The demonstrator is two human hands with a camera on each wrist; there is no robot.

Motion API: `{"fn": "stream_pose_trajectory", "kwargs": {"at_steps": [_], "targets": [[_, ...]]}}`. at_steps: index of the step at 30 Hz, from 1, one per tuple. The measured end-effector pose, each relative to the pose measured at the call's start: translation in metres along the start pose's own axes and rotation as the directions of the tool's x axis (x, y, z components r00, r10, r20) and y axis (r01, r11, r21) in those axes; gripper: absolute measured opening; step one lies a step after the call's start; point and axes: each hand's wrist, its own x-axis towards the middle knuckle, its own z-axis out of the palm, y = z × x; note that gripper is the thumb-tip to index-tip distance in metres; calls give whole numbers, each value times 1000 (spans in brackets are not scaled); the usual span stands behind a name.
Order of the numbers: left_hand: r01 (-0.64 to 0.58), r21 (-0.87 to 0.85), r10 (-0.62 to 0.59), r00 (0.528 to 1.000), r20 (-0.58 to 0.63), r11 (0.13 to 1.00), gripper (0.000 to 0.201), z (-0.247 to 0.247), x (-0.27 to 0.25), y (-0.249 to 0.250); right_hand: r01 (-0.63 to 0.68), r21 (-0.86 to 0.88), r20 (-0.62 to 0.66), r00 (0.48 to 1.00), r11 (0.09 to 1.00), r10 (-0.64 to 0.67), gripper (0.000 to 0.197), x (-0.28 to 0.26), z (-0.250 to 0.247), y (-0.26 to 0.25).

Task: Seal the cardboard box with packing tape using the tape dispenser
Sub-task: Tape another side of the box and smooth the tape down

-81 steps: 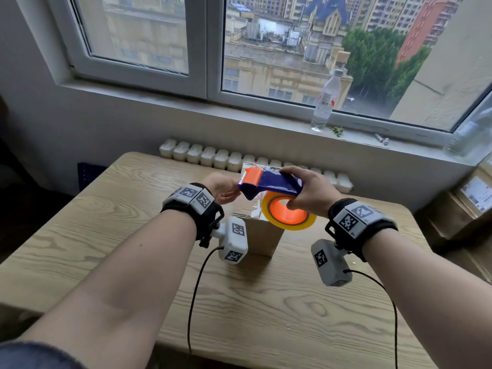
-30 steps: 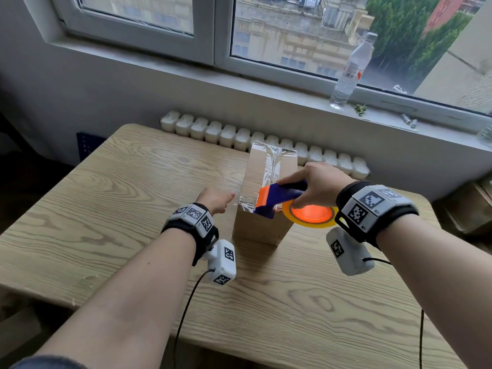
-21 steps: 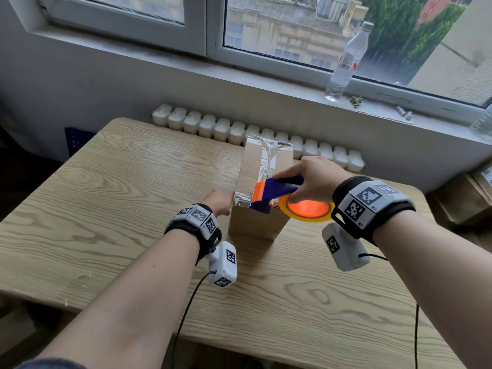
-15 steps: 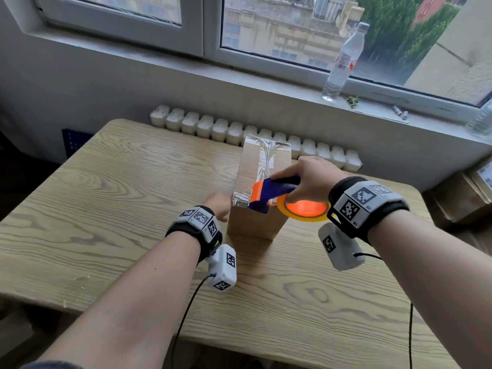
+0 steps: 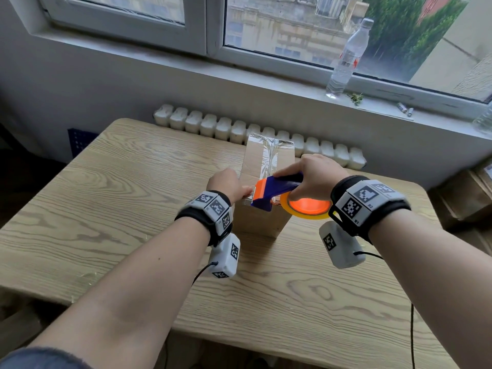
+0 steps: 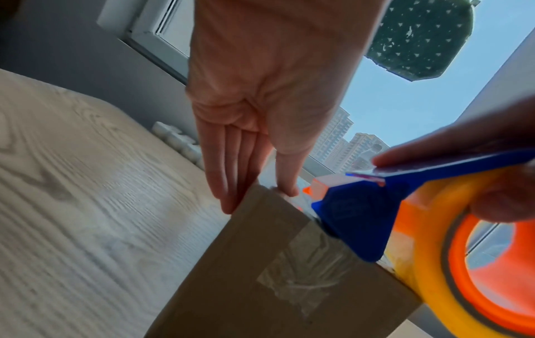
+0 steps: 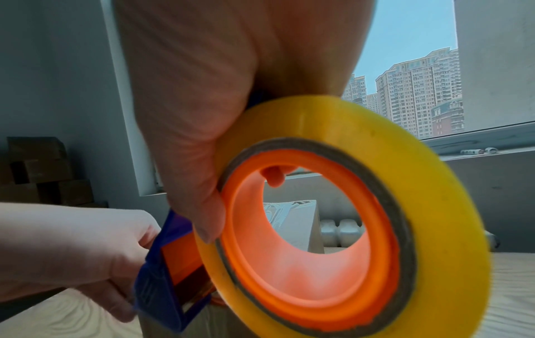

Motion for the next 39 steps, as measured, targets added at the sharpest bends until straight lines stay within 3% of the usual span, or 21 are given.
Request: {"fn": "stream_pose_trajectory", "kwargs": {"at_steps": [5,9,15,21,27,32,35,39], "targets": [[24,-26,-22,996,87,999,44,-1,7,-3,12,-3,-7,1000,1000,-13,57,-1,0,-1],[57,-38,-54,996,74,998,53,-3,8,-5,47,69,42,998,997,-49,60,-3,-5,7],[145,-153,-111,971,210,978,53,-5,10,-6,71,186,41,996,980,-80,64,-25,-8,31],[176,-225,-127,968,218,958,55,-5,9,-8,28,224,91,995,974,-49,69,-42,-16,66],[196,-238,-143,964,226,951,60,-2,14,-10,17,176,142,989,984,-42,68,-38,-12,64],[156,-146,-128,974,186,977,55,-6,7,3,30,132,137,989,991,-48,69,-35,-13,60],[69,-20,-66,989,136,997,72,-4,2,21,34,107,135,990,994,-48,69,-31,-13,58],[108,24,-111,967,230,994,116,17,-15,46,24,87,146,989,996,-36,70,-29,-13,59]]}}
